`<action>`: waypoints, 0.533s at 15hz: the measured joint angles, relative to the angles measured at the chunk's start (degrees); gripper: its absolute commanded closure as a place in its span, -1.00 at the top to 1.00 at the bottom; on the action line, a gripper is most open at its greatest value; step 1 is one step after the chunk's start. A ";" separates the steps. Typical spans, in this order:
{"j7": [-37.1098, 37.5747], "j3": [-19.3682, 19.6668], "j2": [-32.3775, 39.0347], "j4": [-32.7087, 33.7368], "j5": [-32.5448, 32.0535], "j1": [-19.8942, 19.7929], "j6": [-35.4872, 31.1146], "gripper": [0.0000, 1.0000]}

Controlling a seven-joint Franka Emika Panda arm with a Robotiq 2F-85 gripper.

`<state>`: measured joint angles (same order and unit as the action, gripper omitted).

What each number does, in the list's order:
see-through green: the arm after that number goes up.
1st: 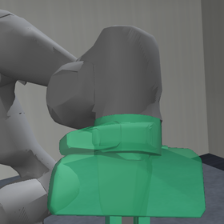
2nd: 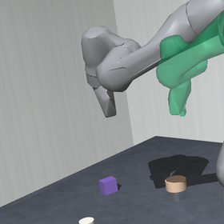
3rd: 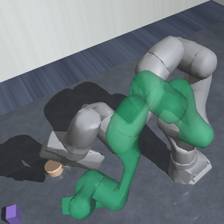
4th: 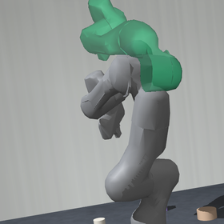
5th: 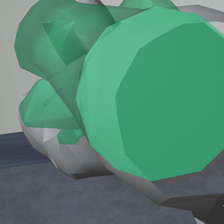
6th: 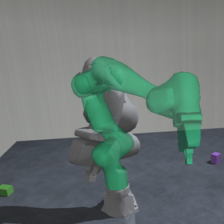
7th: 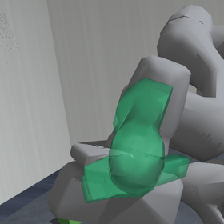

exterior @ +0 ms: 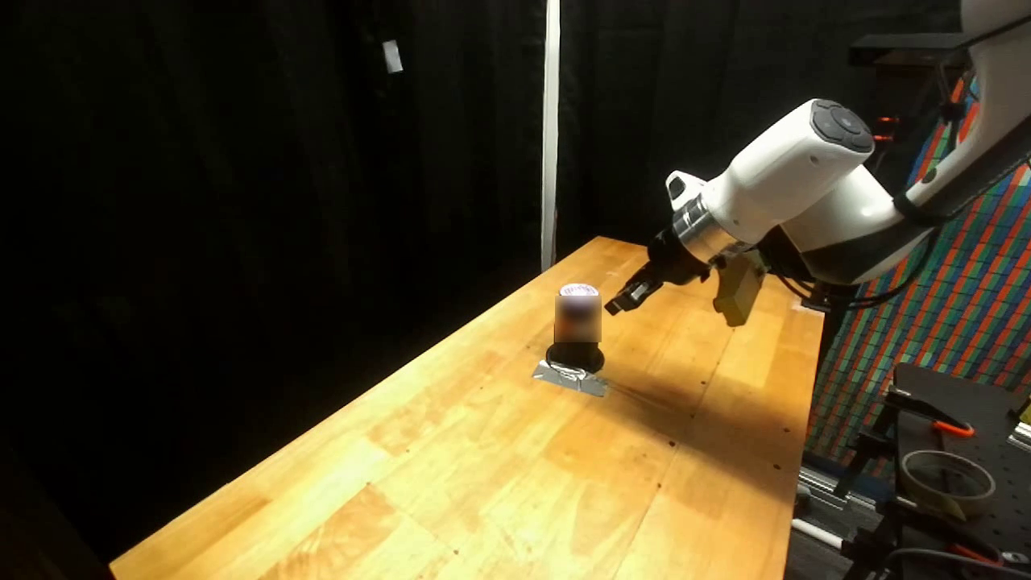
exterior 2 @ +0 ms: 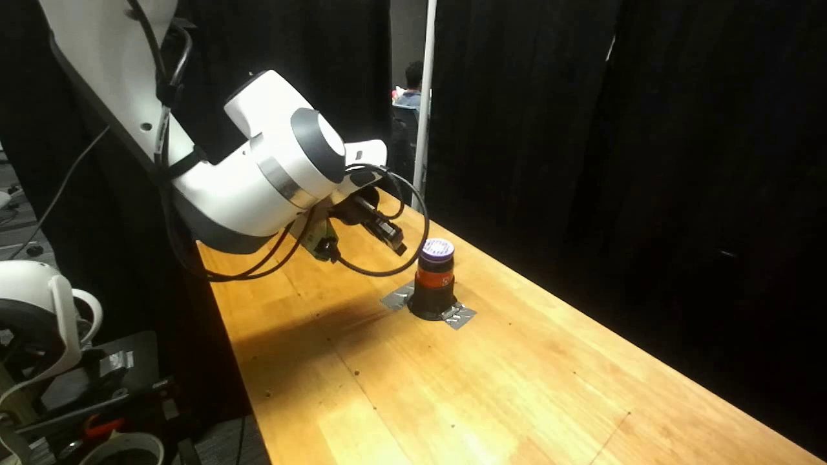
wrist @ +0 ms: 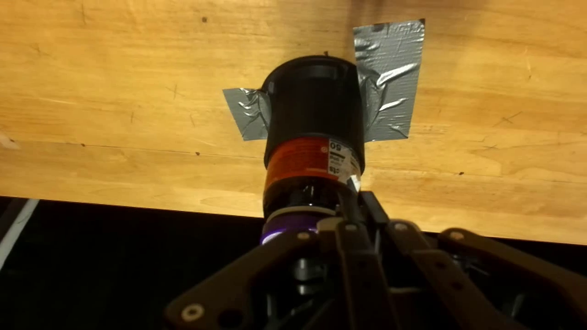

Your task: Put the rubber band on the jar.

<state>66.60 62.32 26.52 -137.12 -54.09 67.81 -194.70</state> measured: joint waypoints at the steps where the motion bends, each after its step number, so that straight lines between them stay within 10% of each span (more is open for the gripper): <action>1: 0.18 3.07 2.06 -1.10 1.85 3.49 -2.59 -0.78; 3: 0.16 8.18 6.82 -3.66 7.44 9.99 -8.05 -0.79; 4: 0.15 9.57 9.06 -5.00 10.14 12.45 -10.15 -0.28; 8: -6.51 10.57 9.36 -9.01 15.86 17.12 -6.33 0.09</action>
<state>60.09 72.89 35.88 -146.13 -38.23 84.93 -201.02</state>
